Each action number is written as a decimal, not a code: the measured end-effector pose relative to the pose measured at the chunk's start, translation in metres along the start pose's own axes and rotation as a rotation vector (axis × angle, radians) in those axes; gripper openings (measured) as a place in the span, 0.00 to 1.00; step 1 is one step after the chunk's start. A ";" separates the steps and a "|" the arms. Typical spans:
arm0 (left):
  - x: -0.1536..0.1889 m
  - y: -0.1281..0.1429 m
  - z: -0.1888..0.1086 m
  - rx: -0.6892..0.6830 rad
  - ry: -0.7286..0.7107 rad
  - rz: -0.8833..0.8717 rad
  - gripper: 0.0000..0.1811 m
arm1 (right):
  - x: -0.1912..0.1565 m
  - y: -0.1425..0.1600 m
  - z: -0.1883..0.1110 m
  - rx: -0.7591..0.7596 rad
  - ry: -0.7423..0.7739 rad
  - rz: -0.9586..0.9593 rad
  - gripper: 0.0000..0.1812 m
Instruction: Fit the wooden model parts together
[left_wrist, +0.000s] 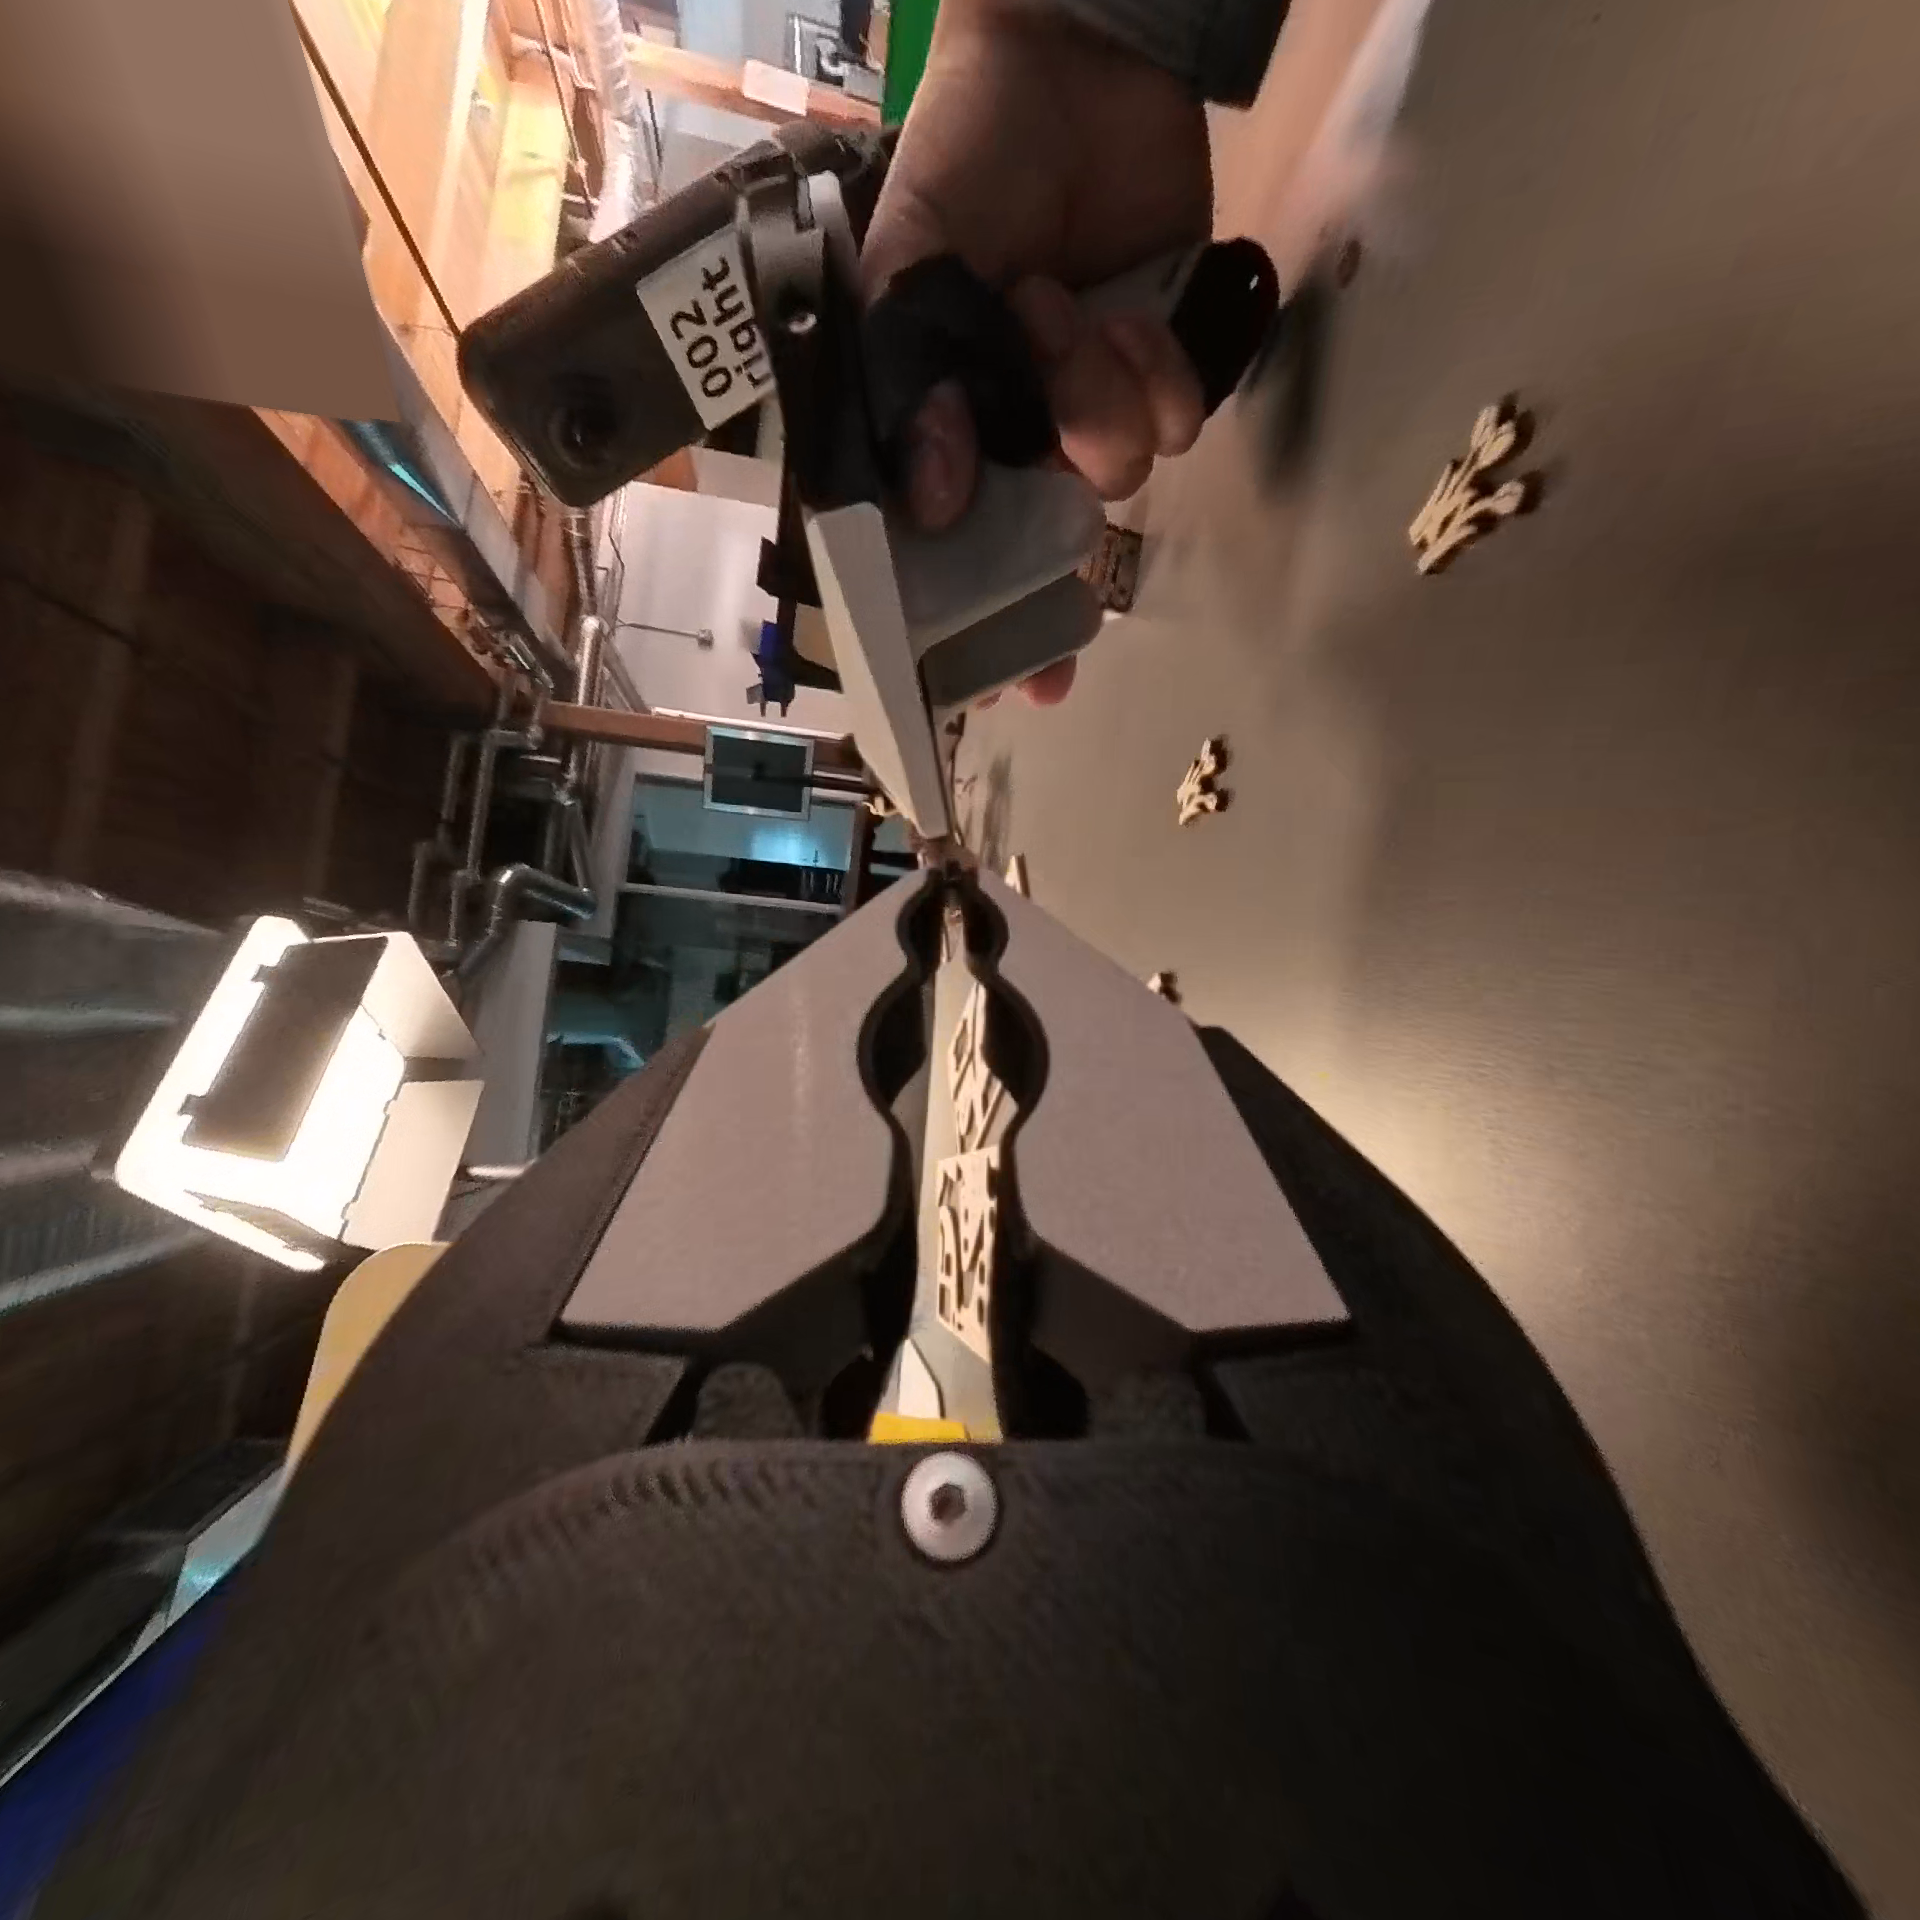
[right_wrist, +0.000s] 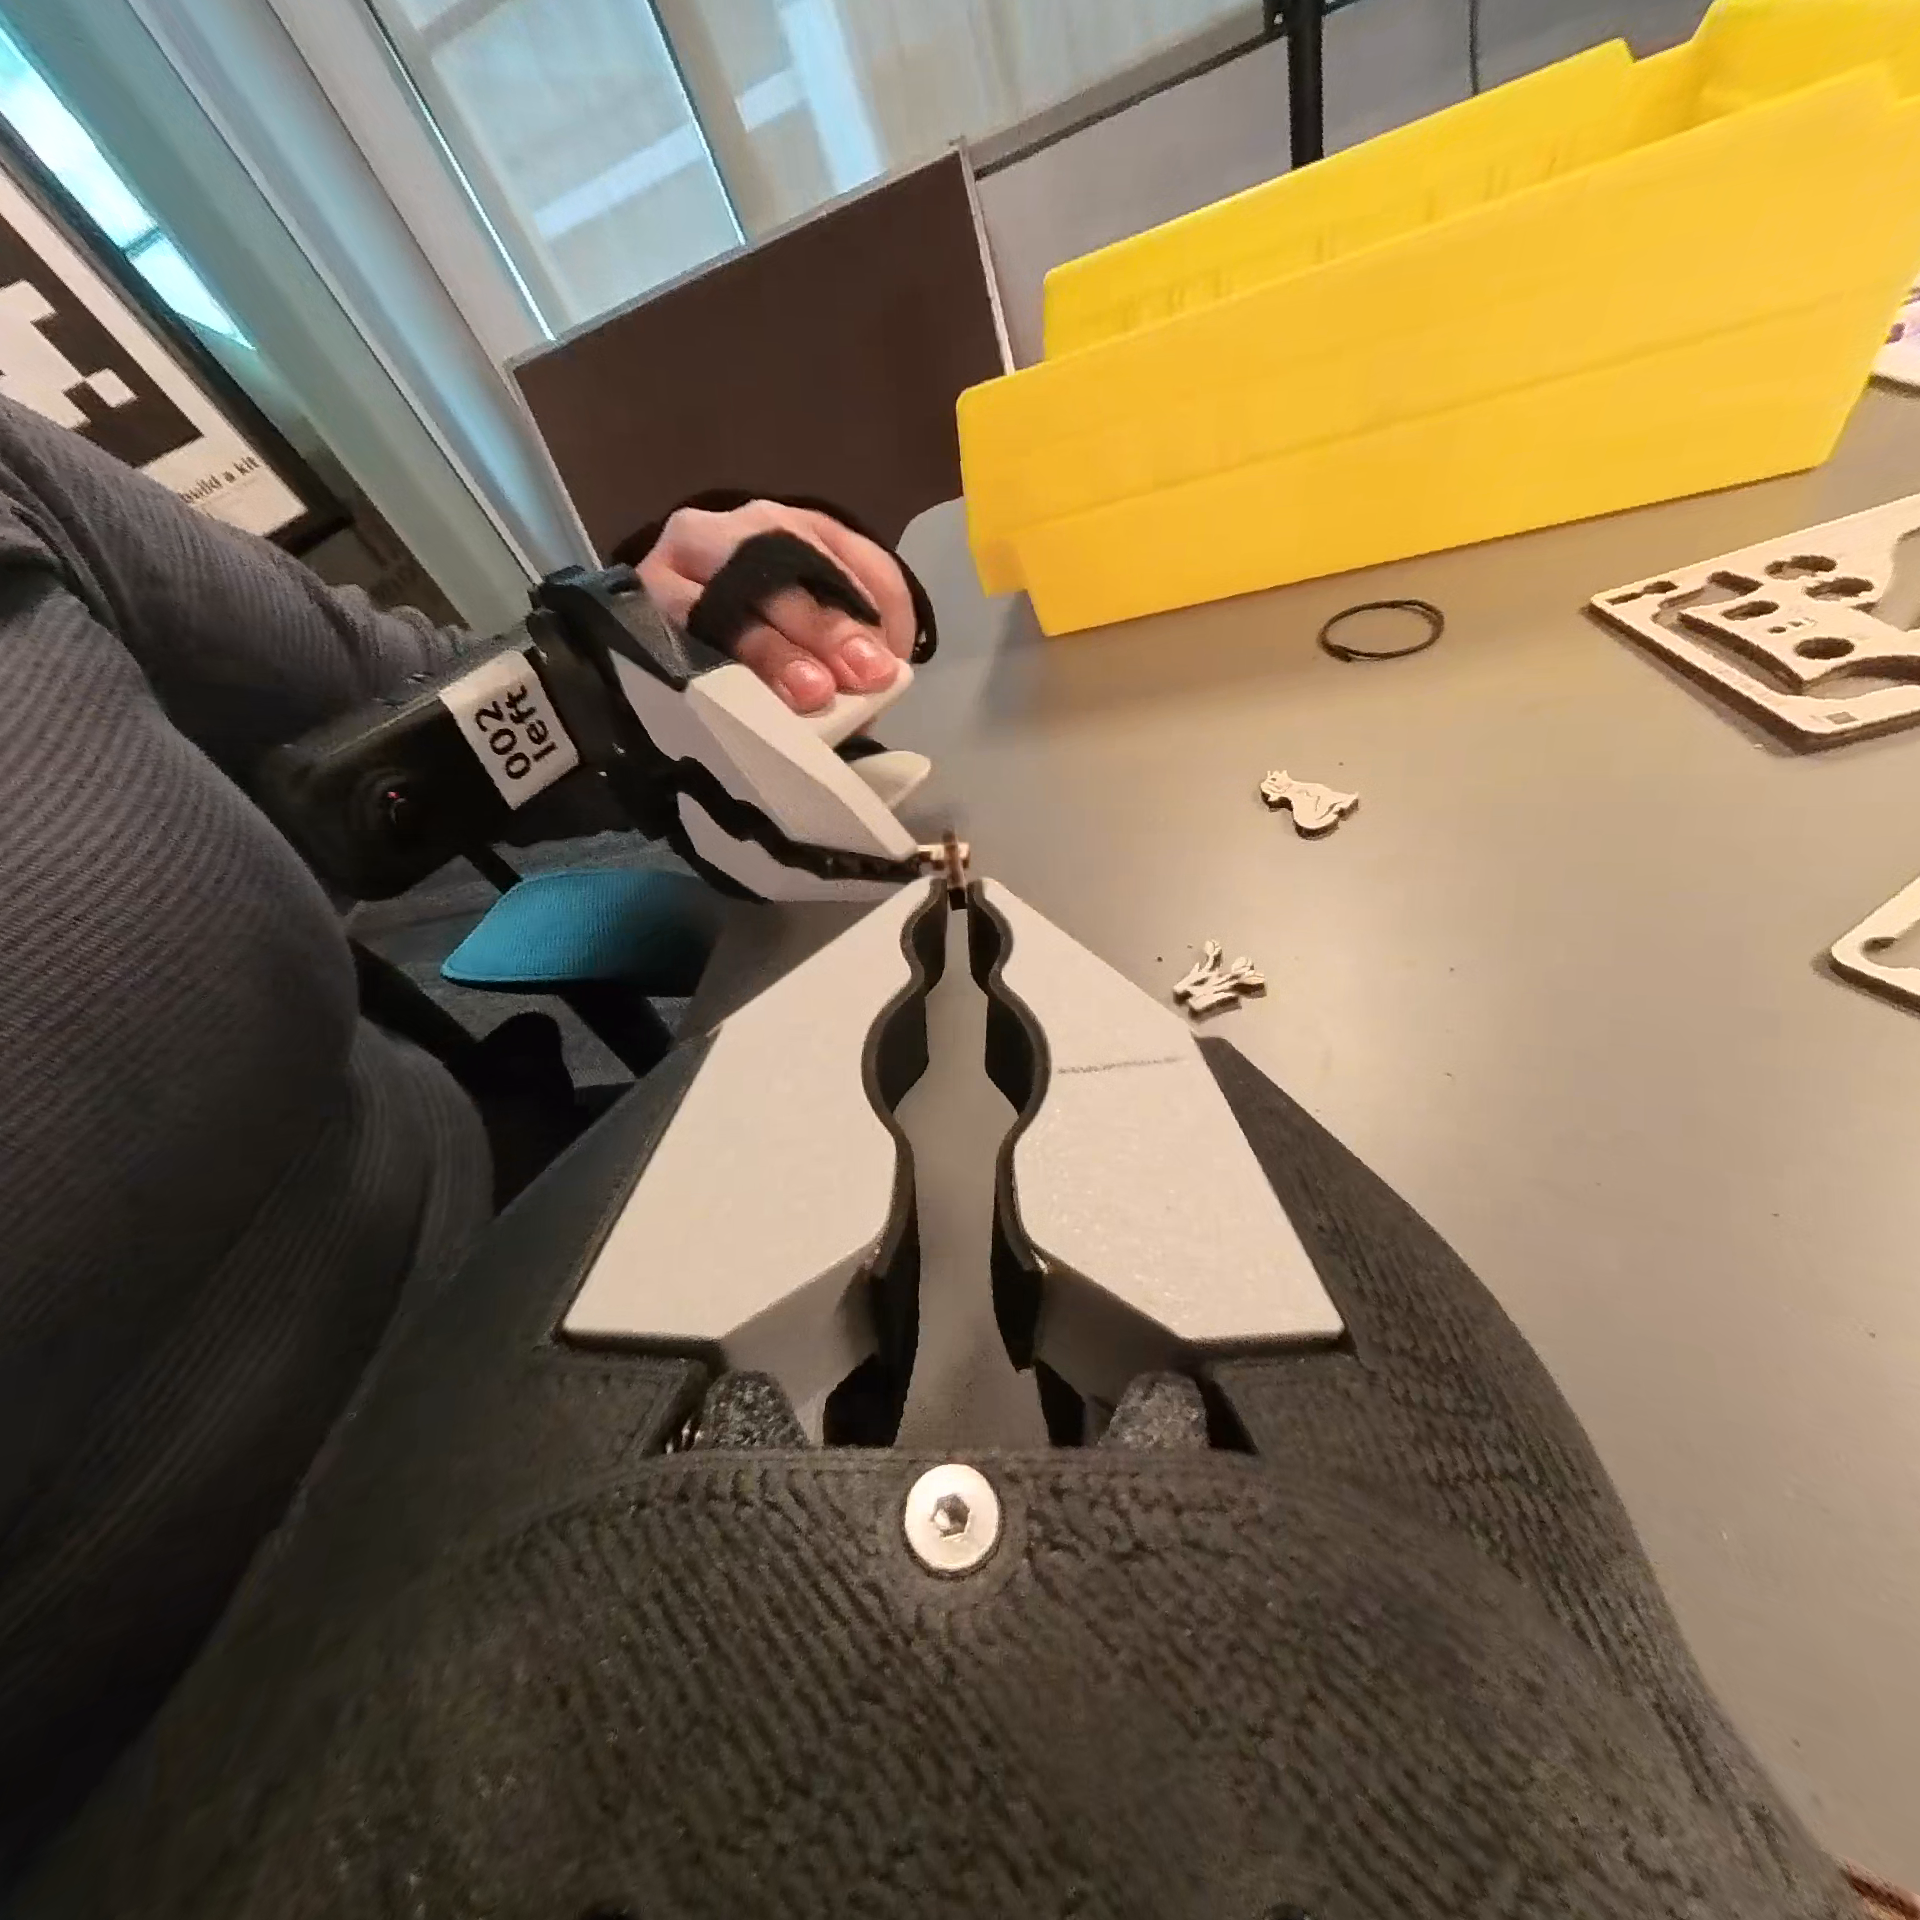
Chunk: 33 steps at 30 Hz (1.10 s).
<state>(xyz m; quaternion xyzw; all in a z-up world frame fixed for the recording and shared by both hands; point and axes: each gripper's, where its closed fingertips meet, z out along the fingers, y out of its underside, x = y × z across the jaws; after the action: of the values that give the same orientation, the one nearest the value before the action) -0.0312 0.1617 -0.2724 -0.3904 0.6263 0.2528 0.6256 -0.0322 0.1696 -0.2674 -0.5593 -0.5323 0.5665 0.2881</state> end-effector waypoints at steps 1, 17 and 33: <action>0.000 0.003 0.000 -0.015 0.002 0.003 0.01 | 0.003 0.000 0.000 -0.006 0.024 -0.012 0.03; 0.006 0.060 0.014 -0.267 -0.052 -0.258 0.00 | 0.030 0.064 -0.023 -0.501 0.284 -0.314 0.15; 0.013 0.059 0.014 -0.263 -0.010 -0.290 0.00 | 0.045 0.062 -0.024 -0.511 0.479 -0.249 0.16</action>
<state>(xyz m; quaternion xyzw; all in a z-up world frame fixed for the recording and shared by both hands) -0.0694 0.2047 -0.2963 -0.5537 0.5219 0.2418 0.6021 -0.0023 0.2011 -0.3348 -0.6607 -0.6381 0.2289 0.3222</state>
